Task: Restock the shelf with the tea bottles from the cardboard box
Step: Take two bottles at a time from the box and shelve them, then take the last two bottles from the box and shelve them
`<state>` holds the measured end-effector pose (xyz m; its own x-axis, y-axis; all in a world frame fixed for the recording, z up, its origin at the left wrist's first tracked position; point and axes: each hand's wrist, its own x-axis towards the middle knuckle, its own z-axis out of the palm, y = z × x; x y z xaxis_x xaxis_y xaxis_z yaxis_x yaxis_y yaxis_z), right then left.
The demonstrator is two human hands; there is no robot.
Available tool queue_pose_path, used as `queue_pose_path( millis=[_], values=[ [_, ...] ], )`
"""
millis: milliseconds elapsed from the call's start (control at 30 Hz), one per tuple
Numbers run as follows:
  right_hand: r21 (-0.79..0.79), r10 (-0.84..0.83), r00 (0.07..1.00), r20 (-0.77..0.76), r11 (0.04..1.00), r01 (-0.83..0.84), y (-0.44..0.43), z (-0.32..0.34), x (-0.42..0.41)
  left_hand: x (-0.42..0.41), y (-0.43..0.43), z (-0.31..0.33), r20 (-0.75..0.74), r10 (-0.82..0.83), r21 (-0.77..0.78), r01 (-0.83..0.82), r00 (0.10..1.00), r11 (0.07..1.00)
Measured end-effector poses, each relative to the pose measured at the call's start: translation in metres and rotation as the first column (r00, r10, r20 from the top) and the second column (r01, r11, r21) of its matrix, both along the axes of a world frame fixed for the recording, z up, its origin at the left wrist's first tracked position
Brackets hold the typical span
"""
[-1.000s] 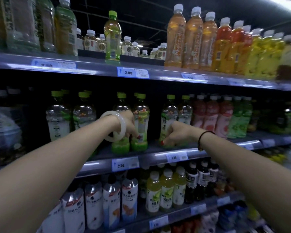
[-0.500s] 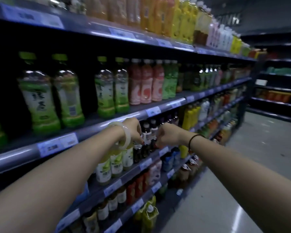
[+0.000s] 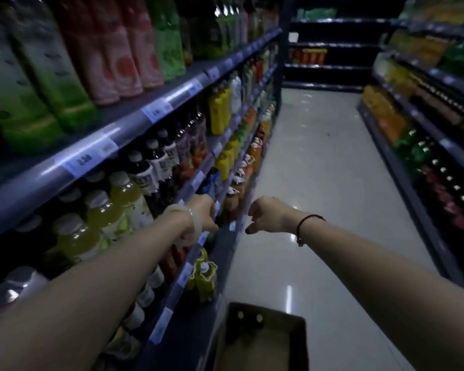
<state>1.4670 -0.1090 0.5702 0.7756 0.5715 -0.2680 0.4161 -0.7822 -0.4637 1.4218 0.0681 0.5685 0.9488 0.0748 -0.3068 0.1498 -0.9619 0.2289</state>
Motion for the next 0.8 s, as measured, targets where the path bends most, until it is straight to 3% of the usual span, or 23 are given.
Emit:
queue_pose_path(
  millis=[367, 800],
  values=[
    [-0.1, -0.202, 0.961, -0.191, 0.978, 0.186, -0.051, -0.128, 0.002, 0.024, -0.042, -0.118, -0.144, -0.128, -0.089, 0.116, 0.981, 0.989],
    [-0.147, -0.234, 0.943, -0.235, 0.968, 0.204, -0.058, -0.346, 0.011, 0.036, -0.057, -0.353, -0.197, -0.103, -0.165, 0.071, 0.975, 0.984]
  ],
)
